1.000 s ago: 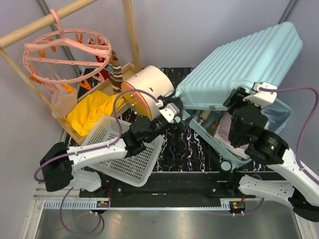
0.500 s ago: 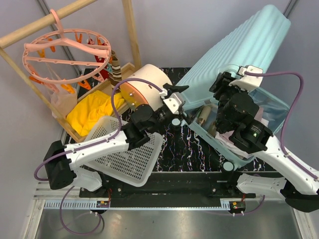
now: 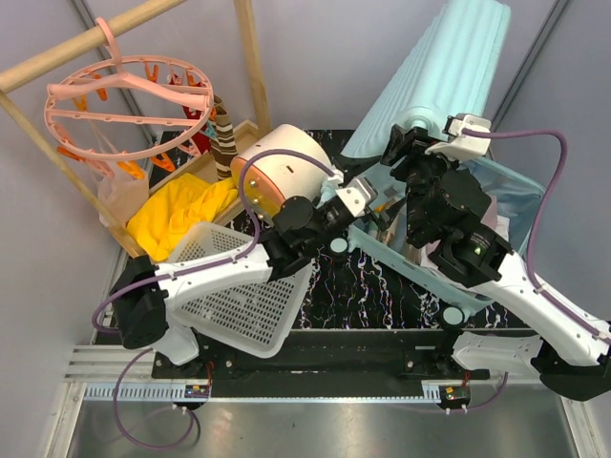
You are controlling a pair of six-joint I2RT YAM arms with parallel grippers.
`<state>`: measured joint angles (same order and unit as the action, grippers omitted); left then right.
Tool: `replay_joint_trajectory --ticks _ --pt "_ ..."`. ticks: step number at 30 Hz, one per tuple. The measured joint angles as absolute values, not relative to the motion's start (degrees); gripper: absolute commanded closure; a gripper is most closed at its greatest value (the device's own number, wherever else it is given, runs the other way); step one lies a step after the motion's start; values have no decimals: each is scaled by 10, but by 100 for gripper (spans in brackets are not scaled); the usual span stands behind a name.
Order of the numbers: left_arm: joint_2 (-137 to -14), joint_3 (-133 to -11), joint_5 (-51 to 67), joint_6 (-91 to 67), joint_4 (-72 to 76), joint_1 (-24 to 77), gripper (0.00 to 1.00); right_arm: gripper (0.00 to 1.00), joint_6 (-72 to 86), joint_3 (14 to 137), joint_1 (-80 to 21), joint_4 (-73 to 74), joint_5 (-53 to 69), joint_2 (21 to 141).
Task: Open, take out, and arrange the luggage
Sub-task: Open the luggage at the center of the board.
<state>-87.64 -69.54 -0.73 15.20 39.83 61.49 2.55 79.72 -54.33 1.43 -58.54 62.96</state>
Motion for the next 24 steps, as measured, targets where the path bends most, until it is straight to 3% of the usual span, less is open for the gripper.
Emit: replay_joint_trajectory --ticks 14,17,20,24 --pt "-891 -690 -99 232 582 641 2 100 111 780 -543 -6 -543 628" --pt "-904 -695 -99 251 588 643 14 100 126 777 -542 -6 -536 627" --pt "-916 -705 -97 271 583 646 20 100 138 777 -542 -4 -530 627" --pt "-921 -713 -97 305 580 648 14 100 147 777 -542 -1 -526 628"
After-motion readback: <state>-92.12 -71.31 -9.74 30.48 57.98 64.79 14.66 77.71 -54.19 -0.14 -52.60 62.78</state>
